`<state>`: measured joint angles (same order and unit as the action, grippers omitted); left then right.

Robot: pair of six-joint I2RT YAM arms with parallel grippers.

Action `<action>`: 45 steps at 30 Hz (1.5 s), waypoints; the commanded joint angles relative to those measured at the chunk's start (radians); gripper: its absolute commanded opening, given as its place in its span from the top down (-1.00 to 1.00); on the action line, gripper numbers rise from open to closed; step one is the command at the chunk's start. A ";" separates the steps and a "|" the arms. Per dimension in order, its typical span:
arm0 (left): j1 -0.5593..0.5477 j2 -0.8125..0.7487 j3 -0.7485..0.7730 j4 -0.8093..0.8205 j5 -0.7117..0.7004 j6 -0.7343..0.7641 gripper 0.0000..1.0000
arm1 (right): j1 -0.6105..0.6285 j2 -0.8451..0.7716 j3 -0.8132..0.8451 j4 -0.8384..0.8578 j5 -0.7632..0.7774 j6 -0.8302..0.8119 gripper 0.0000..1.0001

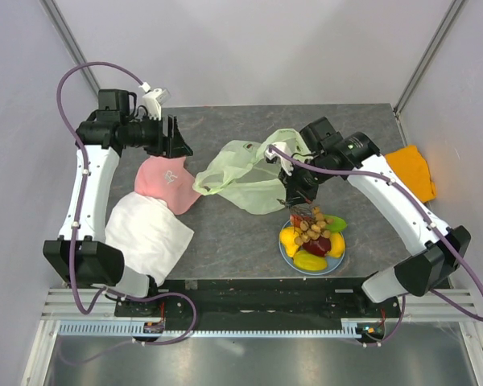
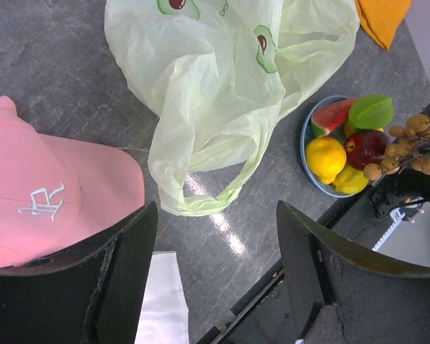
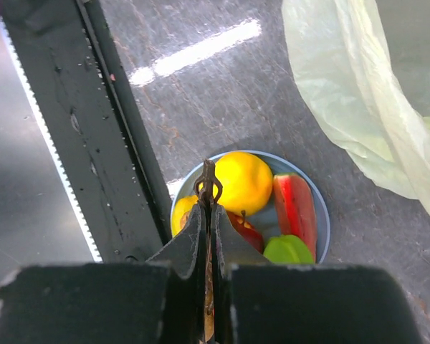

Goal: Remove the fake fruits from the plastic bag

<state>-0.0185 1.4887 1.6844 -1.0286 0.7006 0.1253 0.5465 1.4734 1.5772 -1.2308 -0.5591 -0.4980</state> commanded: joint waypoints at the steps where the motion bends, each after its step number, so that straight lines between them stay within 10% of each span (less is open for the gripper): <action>1: -0.003 -0.011 -0.020 -0.007 0.031 0.027 -0.47 | 0.000 0.051 0.021 -0.009 0.070 -0.011 0.97; 24: -0.003 -0.107 -0.163 0.015 0.039 0.053 -0.47 | 0.000 0.182 -0.009 -0.044 0.146 0.019 0.79; 31: -0.003 -0.113 -0.173 0.013 0.039 0.057 -0.47 | 0.000 0.225 -0.002 -0.039 0.169 0.029 0.27; 34: -0.003 -0.108 -0.177 0.015 0.042 0.059 -0.47 | 0.000 0.235 0.001 -0.039 0.177 0.029 -0.96; 45: -0.003 -0.093 -0.173 0.025 0.060 0.054 -0.47 | 0.000 0.231 0.034 -0.042 0.191 0.027 -0.96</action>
<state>-0.0189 1.4071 1.5021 -1.0370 0.7181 0.1509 0.5457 1.7161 1.5742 -1.2762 -0.3824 -0.4713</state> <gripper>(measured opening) 0.735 0.982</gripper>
